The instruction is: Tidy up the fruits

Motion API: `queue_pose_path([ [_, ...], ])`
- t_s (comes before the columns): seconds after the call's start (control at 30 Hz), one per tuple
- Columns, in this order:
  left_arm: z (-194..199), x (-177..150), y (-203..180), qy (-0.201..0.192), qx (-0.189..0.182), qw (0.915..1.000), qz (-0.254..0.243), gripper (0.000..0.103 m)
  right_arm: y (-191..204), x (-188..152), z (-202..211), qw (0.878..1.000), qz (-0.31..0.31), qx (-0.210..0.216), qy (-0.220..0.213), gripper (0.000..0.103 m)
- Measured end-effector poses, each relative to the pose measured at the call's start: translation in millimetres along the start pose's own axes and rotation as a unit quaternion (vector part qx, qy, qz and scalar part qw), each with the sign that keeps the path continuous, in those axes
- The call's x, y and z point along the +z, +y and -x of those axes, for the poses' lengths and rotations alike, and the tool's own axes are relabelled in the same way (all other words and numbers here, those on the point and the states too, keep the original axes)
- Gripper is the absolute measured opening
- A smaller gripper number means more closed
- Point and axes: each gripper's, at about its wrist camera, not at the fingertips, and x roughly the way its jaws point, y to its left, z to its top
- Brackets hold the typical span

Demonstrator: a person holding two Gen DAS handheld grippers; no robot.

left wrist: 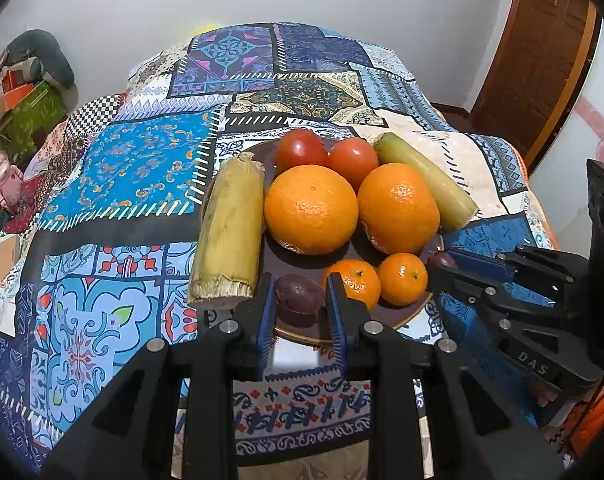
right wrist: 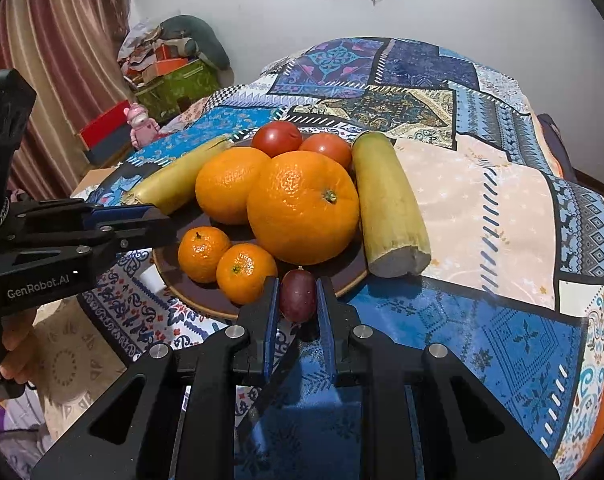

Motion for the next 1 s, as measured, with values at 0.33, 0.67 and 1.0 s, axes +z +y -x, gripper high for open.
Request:
queue_pose_path([
  [0.33,-6.4,0.6,3.8,0.011,-0.007,0.9999,0.011,0.025,-1.7,3.0,-2.3,1.000,-0.004,-0.004,0.000,0.018],
  [0.67,-2.6,-1.7,4.9,0.014,-0.014,0.9997,0.017,0.027,-4.1,5.6,-2.6,1.000,-0.008,-0.013,0.002,0.026],
  [1.0,26.5,-4.6,-3.4,-0.016,-0.014,0.9998,0.007,0.027,0.8,8.8,26.4,1.000,-0.003,-0.012,-0.026,0.030],
])
